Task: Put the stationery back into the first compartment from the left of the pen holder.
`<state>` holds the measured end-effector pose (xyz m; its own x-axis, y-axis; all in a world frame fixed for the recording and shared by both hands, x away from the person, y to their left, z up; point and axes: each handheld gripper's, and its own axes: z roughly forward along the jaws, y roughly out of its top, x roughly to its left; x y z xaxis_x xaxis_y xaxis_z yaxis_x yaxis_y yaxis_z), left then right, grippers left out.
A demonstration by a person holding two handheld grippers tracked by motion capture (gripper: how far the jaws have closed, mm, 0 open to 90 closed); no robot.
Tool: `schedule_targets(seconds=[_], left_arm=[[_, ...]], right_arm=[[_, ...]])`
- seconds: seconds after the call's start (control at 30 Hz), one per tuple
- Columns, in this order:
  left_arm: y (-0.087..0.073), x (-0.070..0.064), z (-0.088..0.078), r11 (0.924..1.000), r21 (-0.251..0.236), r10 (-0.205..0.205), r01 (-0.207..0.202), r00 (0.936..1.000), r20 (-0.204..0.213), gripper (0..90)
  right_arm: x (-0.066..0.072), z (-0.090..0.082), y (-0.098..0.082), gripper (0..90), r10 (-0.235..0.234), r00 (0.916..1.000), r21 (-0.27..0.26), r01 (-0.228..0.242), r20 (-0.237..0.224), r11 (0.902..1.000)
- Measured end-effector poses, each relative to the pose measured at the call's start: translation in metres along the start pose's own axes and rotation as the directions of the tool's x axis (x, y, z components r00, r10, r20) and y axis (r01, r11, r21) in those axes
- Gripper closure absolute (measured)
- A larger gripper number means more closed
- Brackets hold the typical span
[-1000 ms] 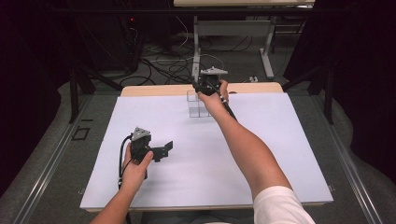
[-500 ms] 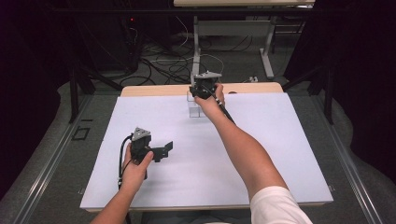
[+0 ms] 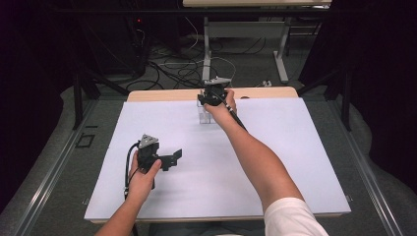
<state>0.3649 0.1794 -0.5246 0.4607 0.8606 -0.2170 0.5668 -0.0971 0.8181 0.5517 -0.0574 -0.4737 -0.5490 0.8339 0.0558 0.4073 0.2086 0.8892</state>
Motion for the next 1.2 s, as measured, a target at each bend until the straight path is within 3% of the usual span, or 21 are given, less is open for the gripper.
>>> schedule_targets(seconds=[0.23,0.33,0.4,0.47,0.77,1.0,1.2], left_arm=[[0.000,-0.001,0.001,0.9999,0.006,0.009,-0.009,1.0000,-0.003,0.2],[0.000,-0.002,0.002,0.9999,0.003,0.010,-0.010,0.9999,-0.007,0.2],[-0.001,-0.002,0.003,0.9999,0.006,0.012,-0.012,0.9999,-0.007,0.2],[0.000,-0.002,0.003,0.9999,0.014,0.010,-0.010,0.9999,-0.007,0.2],[0.000,-0.003,0.006,0.9997,0.018,0.017,-0.017,0.9998,-0.008,0.2],[0.000,-0.003,0.006,0.9996,0.017,0.021,-0.021,0.9997,-0.009,0.2],[0.001,-0.001,0.006,0.9994,0.023,0.024,-0.024,0.9997,-0.006,0.2]], right_arm=[[-0.004,-0.012,-0.004,48.0,0.011,0.9999,0.020,-0.011,0.000,0.9997],[-0.005,-0.019,-0.008,42.4,-0.007,1.0000,0.030,0.007,-0.007,0.9995],[-0.007,-0.025,-0.012,42.9,0.020,0.9995,0.043,-0.019,-0.026,0.9989],[-0.009,-0.029,-0.015,42.8,0.018,0.9987,0.063,-0.015,-0.047,0.9979],[-0.017,-0.060,-0.029,40.6,-0.055,0.9974,0.089,0.059,-0.046,0.9943],[-0.019,-0.086,-0.047,31.2,-0.009,0.9980,0.089,0.014,-0.063,0.9960],[-0.022,-0.110,-0.068,18.6,-0.006,0.9976,0.129,0.015,-0.070,0.9915]])
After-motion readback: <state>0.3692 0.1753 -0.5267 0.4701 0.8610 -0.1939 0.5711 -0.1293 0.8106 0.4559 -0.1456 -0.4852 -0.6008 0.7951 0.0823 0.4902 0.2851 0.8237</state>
